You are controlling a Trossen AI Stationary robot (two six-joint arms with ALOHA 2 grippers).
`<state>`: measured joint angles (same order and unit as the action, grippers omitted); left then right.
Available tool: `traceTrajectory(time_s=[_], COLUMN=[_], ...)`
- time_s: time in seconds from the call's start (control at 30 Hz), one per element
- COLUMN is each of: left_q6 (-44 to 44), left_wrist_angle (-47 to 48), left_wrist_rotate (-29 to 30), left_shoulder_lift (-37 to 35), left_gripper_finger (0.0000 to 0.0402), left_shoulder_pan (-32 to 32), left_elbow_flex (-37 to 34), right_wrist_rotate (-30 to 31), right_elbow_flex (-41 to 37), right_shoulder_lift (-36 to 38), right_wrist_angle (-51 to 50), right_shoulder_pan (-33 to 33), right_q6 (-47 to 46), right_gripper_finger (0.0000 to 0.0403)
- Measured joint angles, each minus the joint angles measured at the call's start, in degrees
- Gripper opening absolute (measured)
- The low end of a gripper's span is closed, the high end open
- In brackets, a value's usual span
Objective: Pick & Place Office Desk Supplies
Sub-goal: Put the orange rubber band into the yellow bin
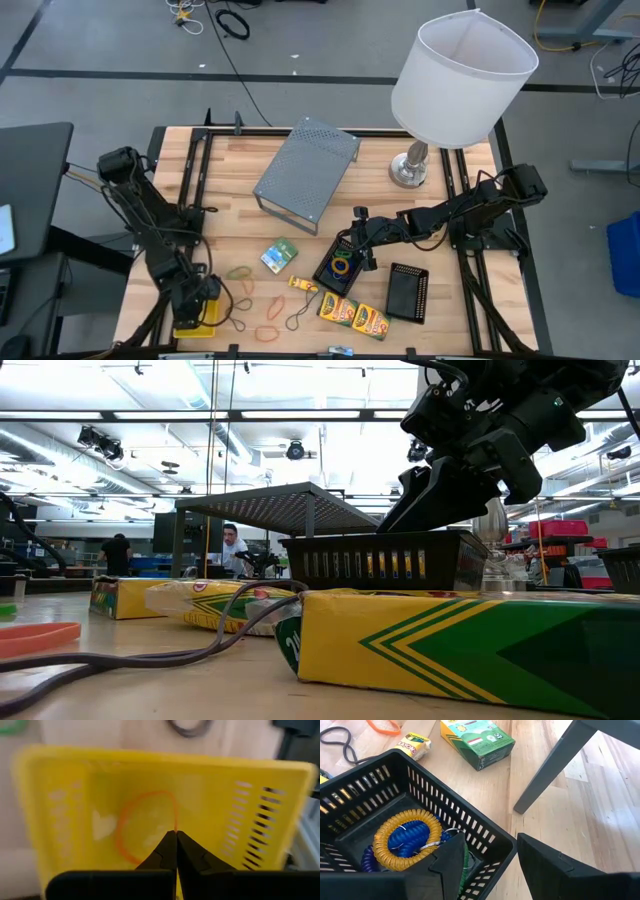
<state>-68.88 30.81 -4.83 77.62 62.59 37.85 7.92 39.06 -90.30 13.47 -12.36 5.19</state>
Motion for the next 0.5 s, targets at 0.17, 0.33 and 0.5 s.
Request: traceTrajectory(time_s=[0.17,0.33,0.5], left_q6=[5.0,10.3,15.1], left_wrist_angle=[0.0,0.0,0.1], left_wrist_rotate=[6.2,11.2,15.6], left_shoulder_lift=[0.0,0.0,0.0], left_gripper_finger=[0.0001,0.0001,0.0001], left_shoulder_pan=[-2.2,-5.1,-8.0], left_elbow_flex=[-0.5,-0.5,-0.5], right_wrist_rotate=[0.0,0.0,0.0], right_elbow_flex=[0.0,0.0,0.0], right_shoulder_lift=[0.0,0.0,0.0], right_wrist_angle=[0.0,0.0,0.0], right_shoulder_pan=[0.0,0.0,0.0], right_q6=[0.0,0.0,0.0], right_gripper_finger=[0.0188,0.0188,0.0188])
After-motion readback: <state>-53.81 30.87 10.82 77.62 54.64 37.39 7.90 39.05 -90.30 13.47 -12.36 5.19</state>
